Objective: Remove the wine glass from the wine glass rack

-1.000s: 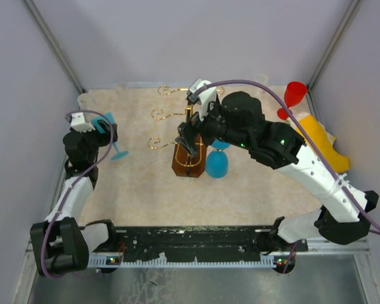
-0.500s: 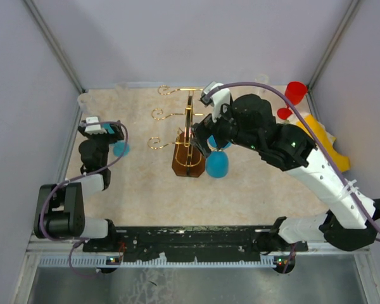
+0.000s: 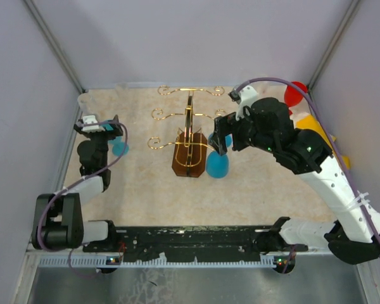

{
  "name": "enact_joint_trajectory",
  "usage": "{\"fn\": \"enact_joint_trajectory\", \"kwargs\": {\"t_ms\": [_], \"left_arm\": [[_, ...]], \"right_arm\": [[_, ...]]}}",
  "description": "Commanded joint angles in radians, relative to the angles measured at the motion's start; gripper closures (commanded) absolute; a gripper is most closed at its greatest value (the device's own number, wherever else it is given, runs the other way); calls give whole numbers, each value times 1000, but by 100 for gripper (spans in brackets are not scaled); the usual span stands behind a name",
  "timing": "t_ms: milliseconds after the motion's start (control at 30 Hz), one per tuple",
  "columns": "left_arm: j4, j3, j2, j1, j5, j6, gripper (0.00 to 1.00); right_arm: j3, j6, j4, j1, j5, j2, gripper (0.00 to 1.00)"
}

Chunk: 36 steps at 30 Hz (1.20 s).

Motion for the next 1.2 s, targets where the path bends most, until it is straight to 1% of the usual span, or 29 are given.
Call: {"fn": "enact_joint_trajectory", "kwargs": {"t_ms": [0,67,100,133,167,233,367,467,567,633,800,1167], "left_arm": [[-106,42,-91,-6,-29,4,1],[-144,45,-128,-5,-30,1,1],[-158,49,-145,-6,-29,-1,1],[-179,54,-161,-5,-27,-6,1],[-206,62,-175,-5,-27,-11,1],[-242,78,-200,-5,-17,-18,0],[-307,118,-244,-5,-3,-27,0],[-358,147,-278,-5,3,-40,0],[-506,218,-294,-5,6,-64,0],[-560,246,-305,-5,11,-73,0],[-578,260,-354,-6,37,-92,0],[-652,301,-398,-6,100,-125,0]], "right_arm": [[-37,177,-100,-73,-19,-32,14],[-66,198,-115,-135,-58,-51,20],[-83,208,-114,-172,-85,-60,24],[-103,219,-107,-205,-123,-68,31],[-123,229,-97,-236,-163,-74,34],[-166,252,-73,-281,-225,-86,39],[-237,289,5,-320,-314,-104,46],[-302,321,90,-343,-387,-112,47],[-350,360,169,-363,-437,-113,47],[-361,371,193,-369,-443,-108,48],[-373,385,236,-384,-445,-101,50],[-396,410,305,-429,-487,-78,50]]}}
